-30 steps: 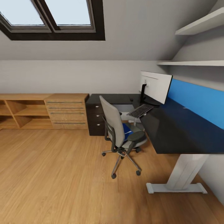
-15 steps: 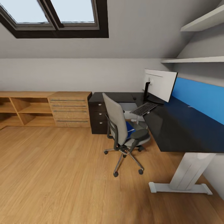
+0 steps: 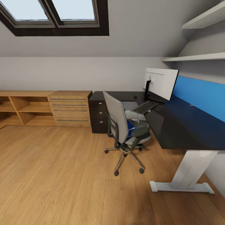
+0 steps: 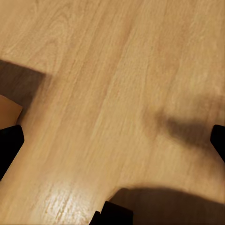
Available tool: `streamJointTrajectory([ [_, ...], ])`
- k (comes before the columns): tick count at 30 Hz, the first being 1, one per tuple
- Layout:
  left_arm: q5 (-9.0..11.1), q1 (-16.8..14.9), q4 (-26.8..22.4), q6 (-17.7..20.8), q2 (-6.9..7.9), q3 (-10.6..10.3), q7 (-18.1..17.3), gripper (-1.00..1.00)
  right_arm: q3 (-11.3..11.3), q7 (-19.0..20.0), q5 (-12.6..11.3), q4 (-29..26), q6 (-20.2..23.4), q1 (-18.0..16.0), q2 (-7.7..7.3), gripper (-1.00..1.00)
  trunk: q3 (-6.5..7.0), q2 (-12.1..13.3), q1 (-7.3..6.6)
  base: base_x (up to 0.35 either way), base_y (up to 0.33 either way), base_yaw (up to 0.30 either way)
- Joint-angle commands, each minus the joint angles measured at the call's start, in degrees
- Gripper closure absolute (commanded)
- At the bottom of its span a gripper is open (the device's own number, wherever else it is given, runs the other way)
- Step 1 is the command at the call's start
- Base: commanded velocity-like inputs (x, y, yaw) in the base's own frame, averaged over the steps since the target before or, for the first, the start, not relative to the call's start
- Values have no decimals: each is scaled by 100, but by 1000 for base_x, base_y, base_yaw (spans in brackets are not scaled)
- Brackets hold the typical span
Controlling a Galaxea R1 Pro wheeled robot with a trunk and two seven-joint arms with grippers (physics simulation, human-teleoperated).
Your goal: In the bedroom, organize the workspace by keeping the computer under the desk, ensuring the monitor is on the desk, placing the keyboard on the desk next to the monitor, placing the mouse on the desk next to the keyboard, moving the folder from the swivel chair onto the desk next to the mouse, stacking the notebook on top of the folder with the pen on top of the notebook, and positioning the swivel chair next to the desk.
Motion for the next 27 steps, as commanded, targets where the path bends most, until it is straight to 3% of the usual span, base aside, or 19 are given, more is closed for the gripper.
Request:
streamJointTrajectory([
  [1,0,-1,-8,-18,-4,30,-8,-100,-10,-5,31,4,-14,-3,0,-100,-23,-44,22,0,0,0],
  [18,0,2,-72,-53,-11,35,-8,-100,-10,1,39,6,-14,-3,0,-100,-328,-725,395,0,0,0],
  [27,0,2,-73,-59,-16,35,-8,-100,-6,2,39,6,-14,-3,0,-100,-328,-725,395,0,0,0],
])
